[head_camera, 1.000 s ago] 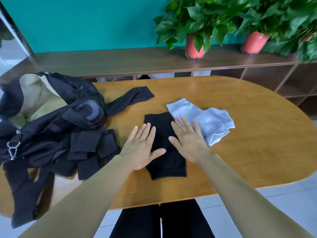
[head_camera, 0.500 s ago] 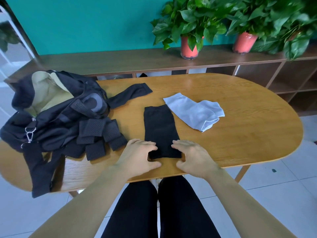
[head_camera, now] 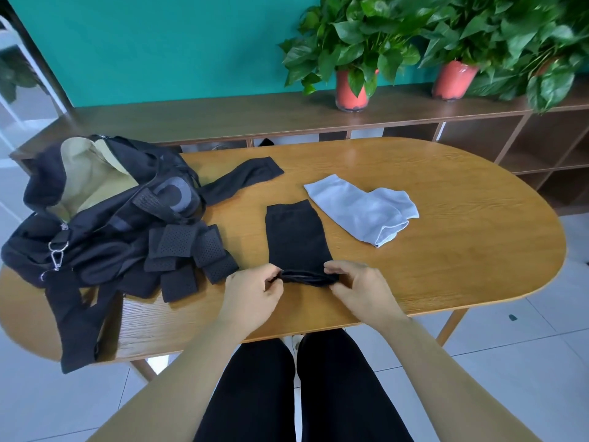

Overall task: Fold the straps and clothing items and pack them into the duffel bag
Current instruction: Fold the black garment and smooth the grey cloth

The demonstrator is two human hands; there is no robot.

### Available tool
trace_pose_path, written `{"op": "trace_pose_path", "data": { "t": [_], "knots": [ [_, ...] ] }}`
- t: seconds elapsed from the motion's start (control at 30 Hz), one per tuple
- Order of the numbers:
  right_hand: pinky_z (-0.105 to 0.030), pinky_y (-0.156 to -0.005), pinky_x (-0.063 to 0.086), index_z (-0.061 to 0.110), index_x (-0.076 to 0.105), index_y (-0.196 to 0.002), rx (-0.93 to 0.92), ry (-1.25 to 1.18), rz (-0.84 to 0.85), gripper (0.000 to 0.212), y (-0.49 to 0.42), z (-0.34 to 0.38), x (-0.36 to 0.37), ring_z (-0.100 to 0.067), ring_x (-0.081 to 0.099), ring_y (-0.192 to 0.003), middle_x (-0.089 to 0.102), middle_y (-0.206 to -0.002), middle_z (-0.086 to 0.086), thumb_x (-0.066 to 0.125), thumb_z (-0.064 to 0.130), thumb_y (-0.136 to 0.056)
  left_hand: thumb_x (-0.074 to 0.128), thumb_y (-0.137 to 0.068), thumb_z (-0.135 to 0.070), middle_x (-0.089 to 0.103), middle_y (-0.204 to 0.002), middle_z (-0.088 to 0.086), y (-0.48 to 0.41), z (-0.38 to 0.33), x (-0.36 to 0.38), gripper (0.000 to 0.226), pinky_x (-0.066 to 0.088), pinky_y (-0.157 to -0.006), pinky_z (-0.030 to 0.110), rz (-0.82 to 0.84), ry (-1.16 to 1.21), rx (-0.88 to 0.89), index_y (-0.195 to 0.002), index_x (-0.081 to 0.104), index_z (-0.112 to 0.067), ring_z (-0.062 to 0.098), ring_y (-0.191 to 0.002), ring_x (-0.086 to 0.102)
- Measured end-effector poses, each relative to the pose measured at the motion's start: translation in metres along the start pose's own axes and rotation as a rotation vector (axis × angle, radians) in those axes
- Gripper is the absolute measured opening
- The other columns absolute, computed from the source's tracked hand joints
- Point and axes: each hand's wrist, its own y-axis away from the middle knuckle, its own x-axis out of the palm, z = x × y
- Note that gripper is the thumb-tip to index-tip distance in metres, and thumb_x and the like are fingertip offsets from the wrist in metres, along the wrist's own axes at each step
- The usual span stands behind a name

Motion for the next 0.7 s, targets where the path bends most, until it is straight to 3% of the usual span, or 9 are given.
{"op": "trace_pose_path", "data": {
  "t": [0.07, 0.17, 0.3, 0.4, 0.5, 0.63, 0.7],
  "knots": [
    [-0.022, -0.085, 0.050, 0.026, 0.069, -0.109, 0.108, -0.162, -0.083, 0.022, -0.008, 0.003, 0.004, 0.000, 0.061, -0.093, 0.069, -0.097, 0.014, 0.062, 0.021, -0.088, 0.053, -0.094, -0.023, 0.068, -0.077, -0.002, -0.002, -0.002, 0.001, 0.015, 0.043, -0.095, 0.043, -0.012, 0.018, -0.052, -0.097, 0.066, -0.019, 0.017, -0.078, 0.061],
    [-0.026, -0.072, 0.052, 0.024, 0.069, -0.097, 0.189, -0.160, -0.151, 0.013, -0.022, 0.012, 0.009, -0.005, 0.063, -0.082, 0.069, -0.086, 0.013, 0.059, 0.029, -0.091, 0.050, -0.096, -0.026, 0.051, -0.056, -0.006, -0.010, -0.005, 0.004, 0.015, 0.047, -0.087, 0.044, -0.057, -0.047, -0.085, -0.082, 0.056, -0.023, 0.015, -0.058, 0.051],
    [-0.026, -0.060, 0.047, 0.025, 0.060, -0.091, 0.218, 0.028, -0.152, 0.015, -0.036, 0.020, 0.017, -0.014, 0.059, -0.072, 0.065, -0.078, 0.007, 0.050, 0.034, -0.096, 0.046, -0.098, -0.032, 0.051, -0.068, -0.009, -0.023, -0.008, 0.008, 0.020, 0.049, -0.081, 0.041, -0.101, -0.145, -0.114, -0.098, 0.060, -0.018, 0.015, -0.067, 0.051],
    [-0.026, -0.058, 0.048, 0.023, 0.058, -0.091, 0.239, 0.137, -0.165, 0.019, -0.043, 0.021, 0.022, -0.016, 0.059, -0.069, 0.063, -0.075, 0.004, 0.047, 0.036, -0.097, 0.043, -0.100, -0.033, 0.058, -0.074, -0.004, -0.029, -0.010, 0.011, 0.022, 0.048, -0.067, 0.033, -0.109, -0.181, -0.149, -0.094, 0.058, -0.018, 0.019, -0.073, 0.059],
    [-0.022, -0.050, 0.038, 0.020, 0.056, -0.088, 0.249, 0.232, -0.170, 0.024, -0.047, 0.022, 0.025, -0.016, 0.057, -0.065, 0.062, -0.073, 0.002, 0.046, 0.039, -0.097, 0.043, -0.100, -0.031, 0.056, -0.074, -0.002, -0.034, -0.011, 0.015, 0.026, 0.036, -0.051, 0.023, -0.106, -0.219, -0.172, -0.091, 0.060, -0.014, 0.015, -0.068, 0.055],
    [-0.021, -0.049, 0.036, 0.017, 0.054, -0.086, 0.257, 0.329, -0.190, 0.028, -0.051, 0.023, 0.028, -0.017, 0.055, -0.062, 0.059, -0.071, 0.001, 0.044, 0.040, -0.098, 0.046, -0.099, -0.027, 0.067, -0.097, 0.003, -0.038, -0.013, 0.017, 0.025, 0.042, -0.063, 0.022, -0.133, -0.217, -0.211, -0.116, 0.059, -0.015, 0.017, -0.082, 0.061],
    [-0.022, -0.050, 0.038, 0.015, 0.053, -0.087, 0.262, 0.362, -0.191, 0.029, -0.053, 0.023, 0.029, -0.017, 0.054, -0.061, 0.058, -0.070, 0.000, 0.042, 0.039, -0.099, 0.046, -0.099, -0.025, 0.067, -0.099, 0.003, -0.038, -0.012, 0.018, 0.029, 0.042, -0.066, 0.022, -0.155, -0.190, -0.214, -0.125, 0.053, -0.015, 0.019, -0.087, 0.064]
  ]
}}
